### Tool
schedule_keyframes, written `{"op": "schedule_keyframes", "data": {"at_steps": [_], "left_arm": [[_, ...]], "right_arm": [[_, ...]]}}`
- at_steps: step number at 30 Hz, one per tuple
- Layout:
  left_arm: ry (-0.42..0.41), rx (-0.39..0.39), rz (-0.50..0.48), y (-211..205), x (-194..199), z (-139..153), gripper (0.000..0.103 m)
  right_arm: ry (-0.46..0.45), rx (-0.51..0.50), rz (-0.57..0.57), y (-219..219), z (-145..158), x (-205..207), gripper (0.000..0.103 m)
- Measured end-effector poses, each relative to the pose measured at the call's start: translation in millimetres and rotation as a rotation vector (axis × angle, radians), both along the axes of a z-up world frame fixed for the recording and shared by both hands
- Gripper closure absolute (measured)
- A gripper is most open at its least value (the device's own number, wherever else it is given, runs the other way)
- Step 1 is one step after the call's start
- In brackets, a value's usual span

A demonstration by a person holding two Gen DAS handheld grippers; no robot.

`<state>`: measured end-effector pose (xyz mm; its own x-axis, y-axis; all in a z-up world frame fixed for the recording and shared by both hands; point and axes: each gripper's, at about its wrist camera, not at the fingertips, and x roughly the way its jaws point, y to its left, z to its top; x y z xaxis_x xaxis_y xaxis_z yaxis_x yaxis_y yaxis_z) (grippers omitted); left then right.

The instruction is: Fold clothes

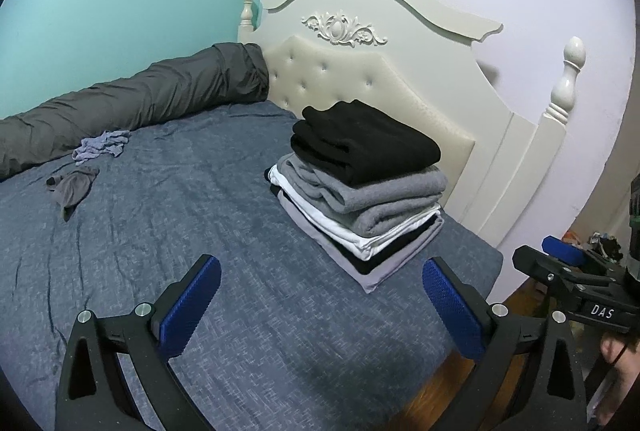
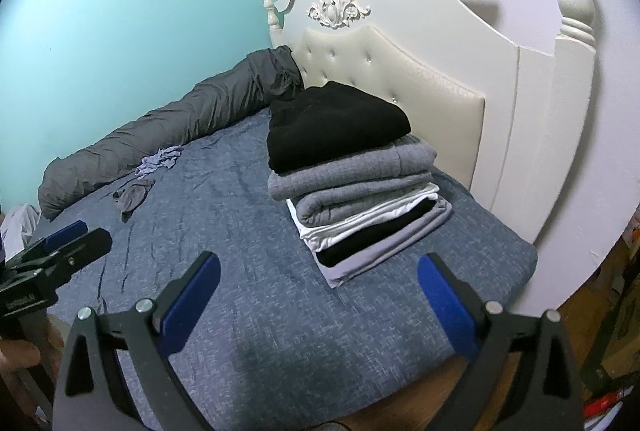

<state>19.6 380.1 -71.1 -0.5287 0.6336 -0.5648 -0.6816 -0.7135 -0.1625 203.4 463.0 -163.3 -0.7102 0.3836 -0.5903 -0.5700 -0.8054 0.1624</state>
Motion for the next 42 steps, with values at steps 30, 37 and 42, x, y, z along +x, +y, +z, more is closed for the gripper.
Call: {"op": "schedule_keyframes", "data": {"at_steps": [30, 37, 42], "left_arm": [[0.030, -0.022, -0.009, -12, 29, -15, 0.000], [0.024, -0.026, 0.002, -13, 26, -18, 0.000], [0.028, -0.026, 0.003, -14, 27, -18, 0.000]], "right_arm": [[0.012, 0.018, -0.006, -27, -12, 20, 0.003], [0.013, 0.019, -0.007, -28, -13, 19, 0.003], [0.010, 0.017, -0.005, -29, -15, 19, 0.003]]}}
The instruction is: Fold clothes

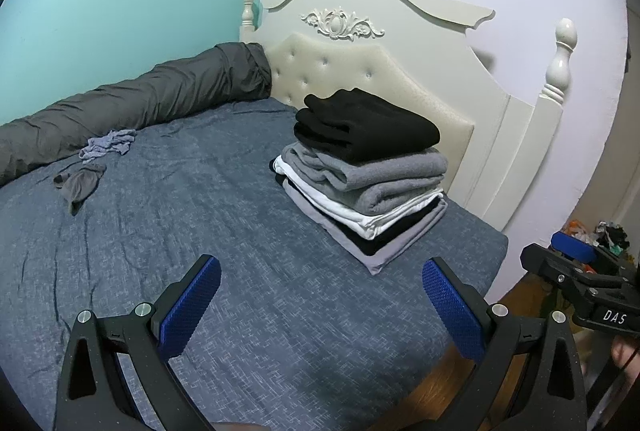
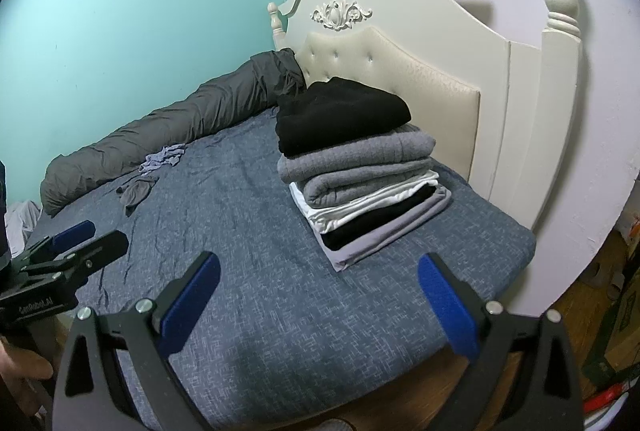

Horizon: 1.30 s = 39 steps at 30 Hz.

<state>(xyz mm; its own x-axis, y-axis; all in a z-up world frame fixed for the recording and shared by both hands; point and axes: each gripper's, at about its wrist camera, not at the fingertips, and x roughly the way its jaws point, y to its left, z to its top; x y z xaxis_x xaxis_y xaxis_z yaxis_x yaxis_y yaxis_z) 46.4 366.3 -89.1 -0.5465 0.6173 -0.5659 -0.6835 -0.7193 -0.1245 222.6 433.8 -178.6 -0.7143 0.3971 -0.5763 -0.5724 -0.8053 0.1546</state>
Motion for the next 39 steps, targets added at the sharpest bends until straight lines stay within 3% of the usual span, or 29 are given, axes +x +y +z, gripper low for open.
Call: {"op": "schedule_keyframes", "data": {"at_steps": [39], "left_arm": [[0.014, -0.007, 0.012, -1.6, -0.7, 0.8, 0.000]], "right_arm": [[-0.022, -0.003, -0.001, 1.5, -5.6, -2.5, 0.003]]}}
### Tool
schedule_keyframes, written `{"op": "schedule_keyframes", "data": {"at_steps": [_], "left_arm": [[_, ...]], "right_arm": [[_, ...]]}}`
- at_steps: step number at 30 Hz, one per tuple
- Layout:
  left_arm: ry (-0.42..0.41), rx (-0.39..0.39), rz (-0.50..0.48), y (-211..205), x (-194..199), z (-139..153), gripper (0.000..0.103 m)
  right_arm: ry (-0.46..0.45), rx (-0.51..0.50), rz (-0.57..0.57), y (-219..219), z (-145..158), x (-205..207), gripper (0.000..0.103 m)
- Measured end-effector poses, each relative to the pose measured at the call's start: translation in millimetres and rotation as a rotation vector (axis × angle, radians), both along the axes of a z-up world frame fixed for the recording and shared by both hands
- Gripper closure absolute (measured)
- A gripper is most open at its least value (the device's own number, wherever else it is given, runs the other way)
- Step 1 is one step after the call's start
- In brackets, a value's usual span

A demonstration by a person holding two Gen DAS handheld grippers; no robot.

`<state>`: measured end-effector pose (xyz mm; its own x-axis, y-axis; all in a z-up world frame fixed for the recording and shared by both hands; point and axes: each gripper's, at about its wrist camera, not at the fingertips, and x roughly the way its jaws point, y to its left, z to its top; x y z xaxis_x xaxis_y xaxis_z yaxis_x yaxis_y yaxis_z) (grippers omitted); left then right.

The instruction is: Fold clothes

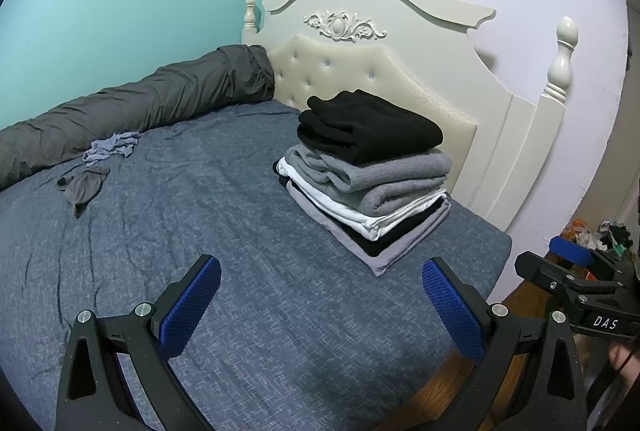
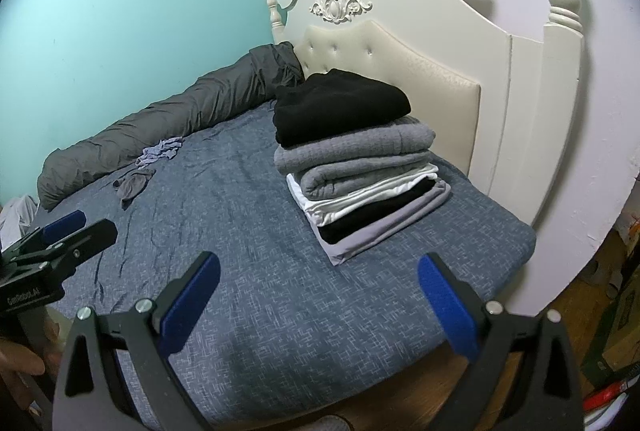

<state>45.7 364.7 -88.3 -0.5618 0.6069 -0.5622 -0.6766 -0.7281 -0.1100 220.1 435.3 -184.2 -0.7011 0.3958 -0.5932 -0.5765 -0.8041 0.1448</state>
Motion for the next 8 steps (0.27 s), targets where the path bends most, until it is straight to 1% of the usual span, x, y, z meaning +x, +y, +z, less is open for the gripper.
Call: {"op": "schedule_keyframes", "data": {"at_steps": [8], "left_arm": [[-0.001, 0.005, -0.002, 1.1, 0.8, -0.8, 0.000]], "right_arm": [[0.003, 0.001, -0.003, -0.1, 1.2, 0.8, 0.003]]}}
